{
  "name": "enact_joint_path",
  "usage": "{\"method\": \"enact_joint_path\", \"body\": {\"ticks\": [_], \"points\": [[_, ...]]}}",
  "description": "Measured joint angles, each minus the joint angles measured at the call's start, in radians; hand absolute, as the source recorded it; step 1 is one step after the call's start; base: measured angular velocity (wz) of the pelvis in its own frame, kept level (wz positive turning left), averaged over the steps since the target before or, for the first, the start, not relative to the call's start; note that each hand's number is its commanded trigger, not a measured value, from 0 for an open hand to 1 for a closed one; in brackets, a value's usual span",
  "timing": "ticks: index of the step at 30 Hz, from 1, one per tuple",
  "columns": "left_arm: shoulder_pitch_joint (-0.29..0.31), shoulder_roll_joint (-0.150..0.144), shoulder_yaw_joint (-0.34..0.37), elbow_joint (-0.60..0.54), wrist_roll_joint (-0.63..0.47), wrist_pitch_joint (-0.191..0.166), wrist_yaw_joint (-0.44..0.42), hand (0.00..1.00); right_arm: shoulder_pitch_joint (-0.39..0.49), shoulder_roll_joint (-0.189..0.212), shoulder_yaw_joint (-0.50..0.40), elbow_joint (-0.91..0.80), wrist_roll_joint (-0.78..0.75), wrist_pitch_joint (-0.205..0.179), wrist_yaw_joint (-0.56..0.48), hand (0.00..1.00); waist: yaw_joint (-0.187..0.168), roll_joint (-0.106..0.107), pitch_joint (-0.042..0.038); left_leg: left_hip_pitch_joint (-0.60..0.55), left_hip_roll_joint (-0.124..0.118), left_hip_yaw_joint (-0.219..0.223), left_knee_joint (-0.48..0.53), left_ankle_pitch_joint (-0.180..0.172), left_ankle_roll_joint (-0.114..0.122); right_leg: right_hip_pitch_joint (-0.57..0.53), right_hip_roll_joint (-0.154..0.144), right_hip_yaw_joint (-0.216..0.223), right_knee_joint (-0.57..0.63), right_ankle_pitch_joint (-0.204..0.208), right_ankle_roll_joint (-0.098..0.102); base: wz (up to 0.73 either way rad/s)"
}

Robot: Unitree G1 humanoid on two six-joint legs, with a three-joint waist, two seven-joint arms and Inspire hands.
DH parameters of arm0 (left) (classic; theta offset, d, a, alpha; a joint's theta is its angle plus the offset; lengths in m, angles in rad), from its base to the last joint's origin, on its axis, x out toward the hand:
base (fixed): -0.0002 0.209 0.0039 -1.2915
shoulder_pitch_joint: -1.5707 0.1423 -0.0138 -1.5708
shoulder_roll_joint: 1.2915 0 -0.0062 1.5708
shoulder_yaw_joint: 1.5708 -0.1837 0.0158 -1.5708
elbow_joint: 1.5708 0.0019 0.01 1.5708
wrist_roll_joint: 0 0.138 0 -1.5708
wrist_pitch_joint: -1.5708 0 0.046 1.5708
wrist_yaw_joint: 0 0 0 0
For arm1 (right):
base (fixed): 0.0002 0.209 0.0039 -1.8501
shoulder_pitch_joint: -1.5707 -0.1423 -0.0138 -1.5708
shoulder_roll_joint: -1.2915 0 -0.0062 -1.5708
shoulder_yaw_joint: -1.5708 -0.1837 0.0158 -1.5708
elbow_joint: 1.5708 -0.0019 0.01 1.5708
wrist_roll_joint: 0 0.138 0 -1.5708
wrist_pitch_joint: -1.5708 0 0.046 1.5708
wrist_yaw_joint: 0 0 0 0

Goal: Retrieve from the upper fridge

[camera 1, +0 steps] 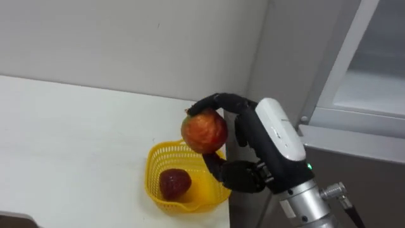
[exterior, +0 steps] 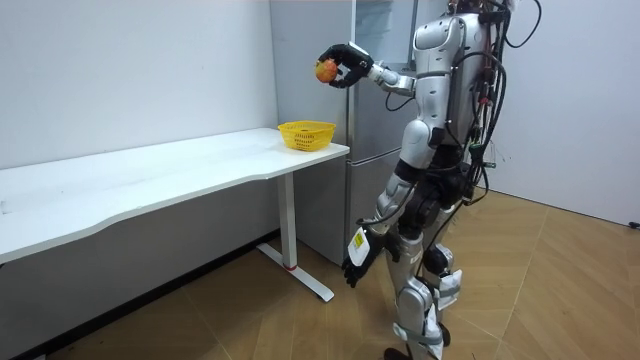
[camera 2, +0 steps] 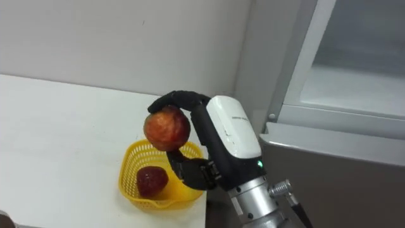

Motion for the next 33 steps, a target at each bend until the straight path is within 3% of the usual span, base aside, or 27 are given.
{"method": "enact_joint_path", "body": {"ticks": [9, 16, 24, 31, 32, 33], "points": [[-0.001, 0.003, -0.026, -0.002, -0.010, 0.011, -0.016, 0.00, -0.031, -0.001, 0.042, 0.161, -0.003, 0.002, -0.001, 1.00, 0.017, 0.008, 0.0103, -0.001, 0.000, -0.017, -0.002, 0.000, 0.000, 0.019, -0.001, -0.019, -0.016, 0.000, 0.000, 0.07], [-0.011, 0.012, -0.038, -0.014, -0.010, 0.023, -0.066, 0.00, -0.035, -0.011, 0.065, 0.292, -0.023, 0.045, 0.010, 1.00, 0.018, -0.002, 0.0101, -0.007, -0.001, -0.022, -0.001, 0.000, 0.000, 0.016, -0.003, -0.024, -0.016, -0.002, 0.003, 0.01], [-0.014, 0.015, -0.037, -0.014, 0.001, 0.040, -0.090, 0.00, -0.038, -0.026, 0.070, 0.362, -0.063, 0.047, 0.010, 1.00, 0.023, -0.023, 0.0083, 0.004, -0.002, -0.028, 0.002, 0.000, 0.000, 0.029, -0.004, -0.030, -0.015, -0.002, 0.003, 0.02], [-0.021, 0.015, -0.022, -0.013, 0.012, 0.040, -0.089, 0.00, -0.058, -0.024, 0.069, 0.424, -0.086, 0.062, 0.021, 1.00, 0.046, -0.022, 0.0110, -0.003, -0.003, -0.028, 0.003, 0.001, 0.000, 0.025, -0.007, -0.034, -0.016, -0.002, 0.003, 0.00], [-0.021, 0.015, -0.017, -0.013, 0.012, 0.040, -0.089, 0.00, -0.063, -0.024, 0.069, 0.425, -0.086, 0.062, 0.021, 0.98, 0.046, -0.021, 0.0113, -0.004, -0.003, -0.029, 0.003, 0.001, 0.000, 0.025, -0.006, -0.034, -0.016, -0.002, 0.003, 0.04], [-0.021, 0.015, -0.015, -0.014, 0.012, 0.040, -0.089, 0.00, -0.067, -0.024, 0.069, 0.425, -0.086, 0.062, 0.021, 0.52, 0.046, -0.021, 0.0114, -0.004, -0.003, -0.031, 0.003, 0.001, 0.000, 0.026, -0.006, -0.034, -0.016, -0.002, 0.003, 0.04]]}}
